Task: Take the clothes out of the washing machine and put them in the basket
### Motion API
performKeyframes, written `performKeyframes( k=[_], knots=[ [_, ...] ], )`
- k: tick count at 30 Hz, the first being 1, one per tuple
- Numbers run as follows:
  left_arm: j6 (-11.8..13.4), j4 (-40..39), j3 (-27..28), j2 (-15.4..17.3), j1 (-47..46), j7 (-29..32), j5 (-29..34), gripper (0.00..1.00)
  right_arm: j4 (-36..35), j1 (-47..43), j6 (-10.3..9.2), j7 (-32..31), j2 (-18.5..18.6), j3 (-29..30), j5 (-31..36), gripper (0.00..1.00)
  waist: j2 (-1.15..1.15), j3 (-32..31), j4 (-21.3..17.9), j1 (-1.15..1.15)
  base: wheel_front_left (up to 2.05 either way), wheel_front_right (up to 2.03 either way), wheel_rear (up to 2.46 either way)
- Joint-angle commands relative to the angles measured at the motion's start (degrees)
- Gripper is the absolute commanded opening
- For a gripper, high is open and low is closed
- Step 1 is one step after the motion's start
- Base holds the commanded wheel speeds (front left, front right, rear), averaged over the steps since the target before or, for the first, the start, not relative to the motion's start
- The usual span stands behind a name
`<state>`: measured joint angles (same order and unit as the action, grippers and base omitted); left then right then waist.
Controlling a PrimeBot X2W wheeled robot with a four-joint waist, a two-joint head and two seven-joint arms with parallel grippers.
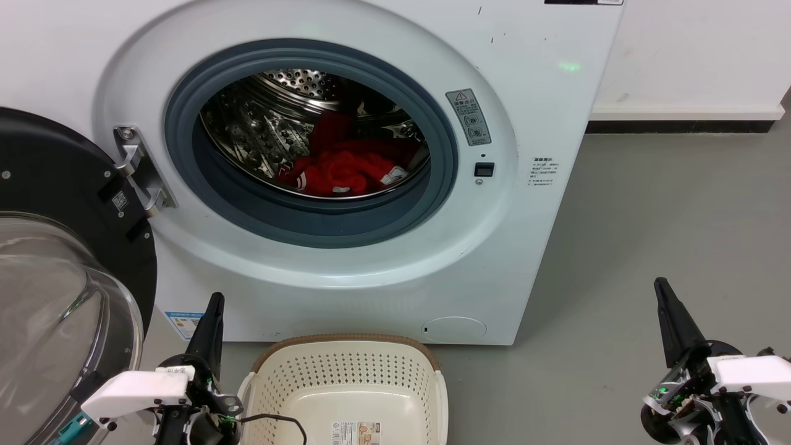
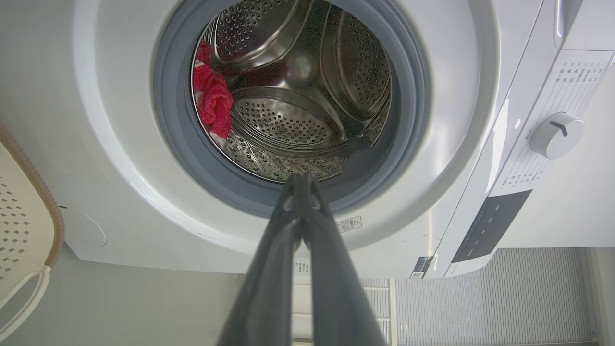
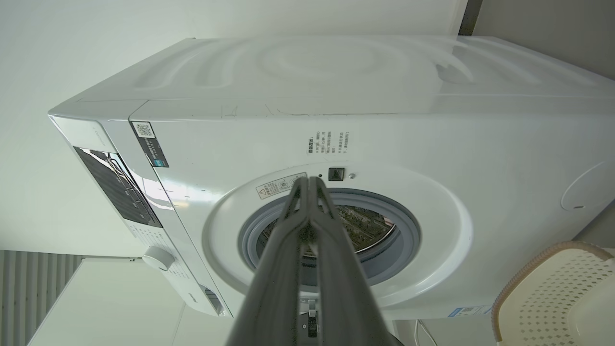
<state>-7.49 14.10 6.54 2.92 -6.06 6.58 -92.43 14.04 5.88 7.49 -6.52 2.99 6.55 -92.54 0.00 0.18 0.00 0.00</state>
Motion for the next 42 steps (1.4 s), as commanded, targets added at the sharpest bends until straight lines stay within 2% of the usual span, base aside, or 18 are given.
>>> performKeyframes(
  k=[1, 5, 6, 15, 21, 42],
  knots=[
    [-0.2, 0.0, 0.1, -0.1, -0.4, 0.1, 0.0, 0.0, 0.1, 0.7, 0.0, -0.1, -0.2, 0.0, 0.3, 0.0, 0.0, 0.0, 0.0, 0.0, 0.0, 0.0, 0.0],
    [-0.2, 0.0, 0.1, -0.1, -0.4, 0.1, 0.0, 0.0, 0.1, 0.7, 0.0, -0.1, -0.2, 0.0, 0.3, 0.0, 0.0, 0.0, 0.0, 0.0, 0.0, 0.0, 0.0],
    [0.0, 0.0, 0.0, 0.0, 0.0, 0.0, 0.0, 1.0, 0.0, 0.0, 0.0, 0.0, 0.0, 0.0, 0.0, 1.0, 0.0, 0.0, 0.0, 0.0, 0.0, 0.0, 0.0],
    [0.0, 0.3, -2.8, -0.1, -0.2, -2.1, 1.5, 1.0, -1.0, -1.3, 0.0, 2.1, 0.0, -0.8, 1.2, 1.0, 0.0, 0.0, 0.0, 0.0, 0.0, 0.0, 0.0],
    [0.0, -0.6, -3.9, -0.1, -0.7, -3.8, 4.9, 1.0, -2.6, -1.9, 0.0, 3.8, 0.0, -1.1, 5.2, 1.0, 0.0, 0.0, -0.1, 0.0, 0.0, 0.0, 0.0],
    [0.6, -4.5, -5.9, 0.0, -2.1, -8.8, 30.4, 1.0, -7.6, -3.5, 0.0, 8.8, 0.0, -2.4, 31.9, 1.0, 0.0, 0.2, -0.6, 0.0, 0.0, 0.0, 0.0]
  ],
)
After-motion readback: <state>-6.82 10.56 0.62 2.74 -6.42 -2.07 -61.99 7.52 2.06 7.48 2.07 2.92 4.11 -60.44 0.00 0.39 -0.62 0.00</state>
